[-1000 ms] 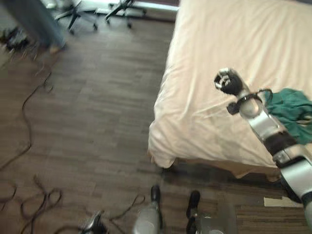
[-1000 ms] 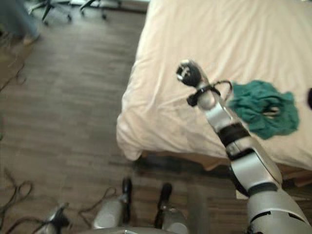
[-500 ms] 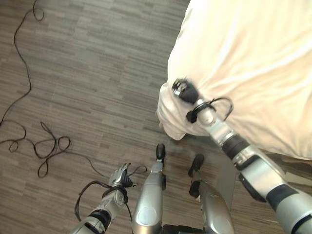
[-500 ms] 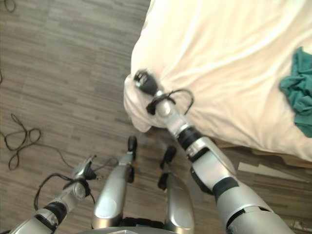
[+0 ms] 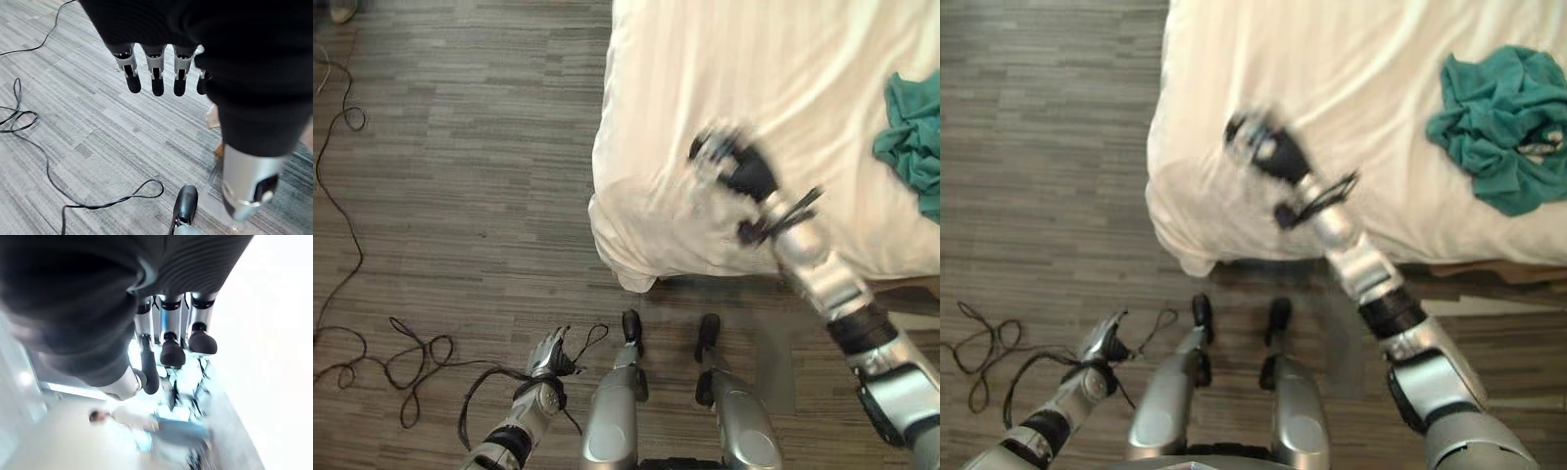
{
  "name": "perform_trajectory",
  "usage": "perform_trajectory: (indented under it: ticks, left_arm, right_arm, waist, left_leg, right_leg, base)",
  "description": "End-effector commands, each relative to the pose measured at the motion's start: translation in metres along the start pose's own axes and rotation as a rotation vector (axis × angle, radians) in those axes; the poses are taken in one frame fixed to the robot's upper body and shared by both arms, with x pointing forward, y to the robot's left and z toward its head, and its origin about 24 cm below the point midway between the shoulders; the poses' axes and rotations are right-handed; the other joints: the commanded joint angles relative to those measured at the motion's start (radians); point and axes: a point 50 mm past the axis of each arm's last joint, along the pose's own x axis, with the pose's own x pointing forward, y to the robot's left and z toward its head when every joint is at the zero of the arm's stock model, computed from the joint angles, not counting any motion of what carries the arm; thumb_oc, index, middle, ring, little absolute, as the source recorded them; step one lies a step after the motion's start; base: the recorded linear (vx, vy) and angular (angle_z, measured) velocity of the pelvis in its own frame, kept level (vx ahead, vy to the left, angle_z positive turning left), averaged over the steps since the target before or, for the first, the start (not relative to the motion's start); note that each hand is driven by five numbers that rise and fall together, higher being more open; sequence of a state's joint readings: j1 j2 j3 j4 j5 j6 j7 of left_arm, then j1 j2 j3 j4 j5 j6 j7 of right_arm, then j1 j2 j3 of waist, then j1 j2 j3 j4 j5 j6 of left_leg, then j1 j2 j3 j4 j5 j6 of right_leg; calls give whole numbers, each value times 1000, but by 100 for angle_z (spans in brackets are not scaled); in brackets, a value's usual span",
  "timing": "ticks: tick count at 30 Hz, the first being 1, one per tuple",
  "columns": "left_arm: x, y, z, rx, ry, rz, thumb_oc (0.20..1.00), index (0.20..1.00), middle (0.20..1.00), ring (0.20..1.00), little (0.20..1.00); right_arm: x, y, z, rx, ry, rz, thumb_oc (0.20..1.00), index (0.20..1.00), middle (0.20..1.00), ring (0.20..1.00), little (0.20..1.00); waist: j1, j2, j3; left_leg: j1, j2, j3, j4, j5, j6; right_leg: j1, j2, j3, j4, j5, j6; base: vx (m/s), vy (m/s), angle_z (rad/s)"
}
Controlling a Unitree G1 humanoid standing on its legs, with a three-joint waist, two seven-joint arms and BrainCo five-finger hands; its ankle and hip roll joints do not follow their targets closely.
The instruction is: Tidy up the quilt and then pick up the clothes from the bed and put them into the laundry hamper.
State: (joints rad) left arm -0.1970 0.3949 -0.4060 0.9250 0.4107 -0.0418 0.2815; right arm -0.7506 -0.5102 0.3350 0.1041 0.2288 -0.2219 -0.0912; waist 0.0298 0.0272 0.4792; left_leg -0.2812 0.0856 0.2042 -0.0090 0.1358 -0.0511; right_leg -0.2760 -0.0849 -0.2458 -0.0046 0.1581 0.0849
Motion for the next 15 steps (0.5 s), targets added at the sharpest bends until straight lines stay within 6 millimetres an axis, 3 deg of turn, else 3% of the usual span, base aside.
perform_trajectory:
  ticks: [1, 4, 6, 7, 8, 9, 10, 11, 12, 13, 14, 15]
  left_arm:
    - [-7, -9, -10, -76, 50, 17, 1000, 1000, 1000, 1000, 1000]
    - [-6, -12, -6, -160, 64, 38, 1000, 1000, 1000, 1000, 1000]
    - [-5, -17, -2, -197, 80, 29, 1000, 1000, 1000, 1000, 1000]
    - [-4, -18, 0, -200, 85, 21, 1000, 1000, 1000, 1000, 1000]
    - [-3, -20, 2, -200, 86, 14, 1000, 1000, 1000, 1000, 1000]
    - [-2, -21, 2, -182, 90, -1, 1000, 1000, 1000, 1000, 1000]
    - [-2, -21, 2, -181, 90, -1, 1000, 1000, 1000, 1000, 1000]
    - [-2, -23, 3, -153, 89, -23, 1000, 1000, 1000, 1000, 1000]
    - [-3, -27, -2, -122, 117, -58, 1000, 1000, 1000, 1000, 1000]
    - [-3, -27, -2, -121, 118, -58, 1000, 1000, 1000, 1000, 1000]
    - [-2, -28, -2, -117, 124, -72, 1000, 1000, 1000, 1000, 1000]
    - [-3, -29, -7, -100, 143, -96, 1000, 1000, 1000, 1000, 1000]
  right_arm:
    - [-22, 4, -41, 35, 172, -91, 200, 200, 200, 200, 200]
    - [-49, 15, -82, 195, 376, -157, 200, 200, 200, 200, 200]
    - [-79, 22, -110, 248, 538, -202, 200, 200, 200, 200, 200]
    - [-104, 21, -126, 253, 642, -246, 200, 200, 200, 200, 200]
    - [-128, 18, -136, 244, 725, -272, 200, 200, 200, 200, 200]
    - [-172, 17, -147, 248, 862, -315, 200, 200, 200, 200, 200]
    - [-172, 17, -147, 248, 862, -315, 200, 200, 200, 200, 200]
    - [-198, 14, -150, 250, 930, -346, 200, 200, 200, 200, 200]
    - [-243, 15, -152, 256, 1051, -388, 200, 200, 200, 200, 200]
    - [-243, 15, -152, 256, 1050, -387, 200, 200, 200, 200, 200]
    - [-267, 17, -151, 259, 1116, -414, 200, 200, 200, 200, 200]
    - [-296, 28, -152, 268, 1215, -418, 200, 200, 200, 200, 200]
  waist:
    - [25, -3, 8]
    - [40, -32, 28]
    - [34, -52, 29]
    - [21, -55, 22]
    - [4, -54, 16]
    - [-38, -70, 3]
    - [-38, -74, 2]
    - [-62, -77, -10]
    - [-106, -83, -44]
    - [-106, -86, -46]
    - [-118, -79, -60]
    - [-125, -67, -82]
  left_leg:
    - [-8, 46, -105, 164, -138, -70]
    - [-37, -34, -318, 264, -181, -86]
    - [14, -60, -408, 248, -259, -61]
    - [54, -72, -425, 215, -280, -42]
    - [83, -72, -409, 201, -296, -37]
    - [112, -96, -356, 195, -302, -23]
    - [111, -100, -355, 192, -298, -23]
    - [139, -110, -326, 169, -300, -13]
    - [178, -118, -271, 110, -283, -2]
    - [176, -122, -270, 108, -279, -1]
    - [183, -108, -238, 96, -272, 2]
    - [196, -85, -177, 78, -251, 7]
  right_leg:
    - [-96, -103, 95, 127, -118, 67]
    - [-143, -65, 190, 124, -94, 64]
    - [-154, -41, 244, 127, -90, 74]
    - [-155, -39, 263, 126, -84, 83]
    - [-145, -45, 270, 123, -80, 91]
    - [-139, -69, 298, 103, -36, 125]
    - [-141, -72, 300, 101, -33, 126]
    - [-129, -84, 318, 76, -12, 136]
    - [-121, -117, 329, 34, 52, 166]
    - [-124, -120, 330, 32, 55, 167]
    - [-125, -119, 286, 44, 25, 157]
    - [-89, -118, 183, 100, -48, 118]
  base:
    - [-101, 110, -42]
    - [-129, 168, -88]
    - [-71, 134, -166]
    - [-8, 167, -136]
    - [-44, 405, -46]
    - [-37, 343, -1]
    - [-70, 383, 5]
    - [-76, 288, -50]
    - [-75, 287, -73]
    - [-133, 238, -80]
    - [-175, 120, -80]
    - [-173, 119, -104]
